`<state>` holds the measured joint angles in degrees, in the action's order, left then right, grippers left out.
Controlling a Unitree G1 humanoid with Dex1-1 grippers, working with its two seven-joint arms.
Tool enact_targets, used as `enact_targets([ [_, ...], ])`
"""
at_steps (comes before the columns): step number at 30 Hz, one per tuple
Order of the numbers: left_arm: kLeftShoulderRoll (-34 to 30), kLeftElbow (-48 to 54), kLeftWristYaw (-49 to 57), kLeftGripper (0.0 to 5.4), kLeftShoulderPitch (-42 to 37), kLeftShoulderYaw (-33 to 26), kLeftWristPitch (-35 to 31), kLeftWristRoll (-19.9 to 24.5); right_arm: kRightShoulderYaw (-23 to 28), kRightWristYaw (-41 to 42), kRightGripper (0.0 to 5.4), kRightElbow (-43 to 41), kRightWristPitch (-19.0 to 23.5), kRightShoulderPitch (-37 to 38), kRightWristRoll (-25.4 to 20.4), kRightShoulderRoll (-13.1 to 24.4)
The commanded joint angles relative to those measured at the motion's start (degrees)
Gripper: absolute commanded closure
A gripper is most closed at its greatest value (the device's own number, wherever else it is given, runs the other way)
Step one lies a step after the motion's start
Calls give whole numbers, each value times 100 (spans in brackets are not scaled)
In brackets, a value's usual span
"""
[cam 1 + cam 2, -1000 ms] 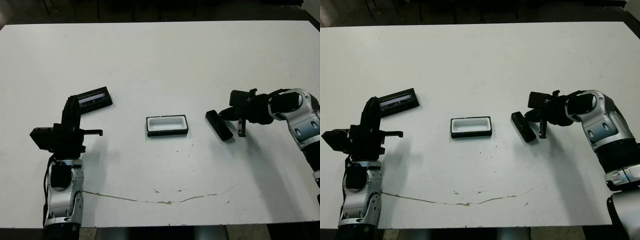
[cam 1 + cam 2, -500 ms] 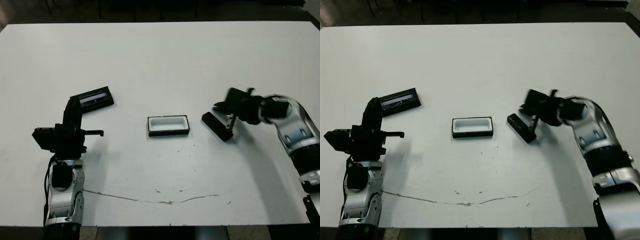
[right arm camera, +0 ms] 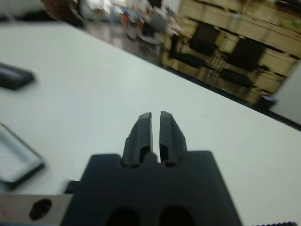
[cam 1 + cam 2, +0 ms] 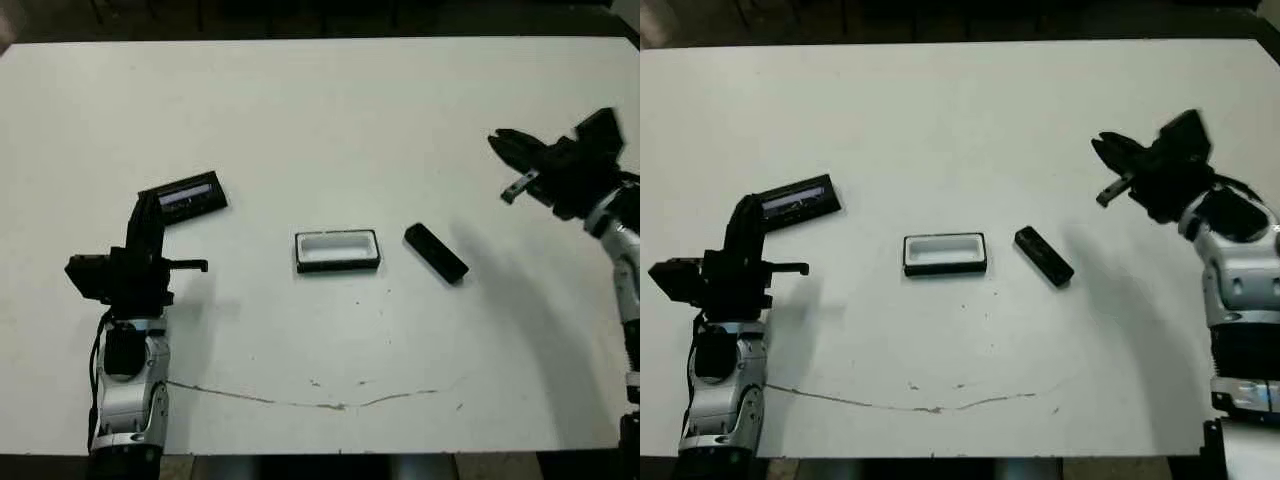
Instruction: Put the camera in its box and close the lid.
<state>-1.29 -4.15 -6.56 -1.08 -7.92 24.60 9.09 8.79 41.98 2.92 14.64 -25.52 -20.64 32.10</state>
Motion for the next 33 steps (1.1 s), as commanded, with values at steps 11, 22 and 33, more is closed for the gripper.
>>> enact_targets([
  [11,-41,-4,-38,540,123,-3,-97,88,-177,-194,462,-1480,1311,1575,-45,378],
  [22,-49,-46,-33,540,110,-30,-67,16,-743,-52,269,-804,370,2074,485,85],
  [33,-33,35,-25,540,143,-20,-194,81,-836,204,78,-558,189,1991,432,90],
])
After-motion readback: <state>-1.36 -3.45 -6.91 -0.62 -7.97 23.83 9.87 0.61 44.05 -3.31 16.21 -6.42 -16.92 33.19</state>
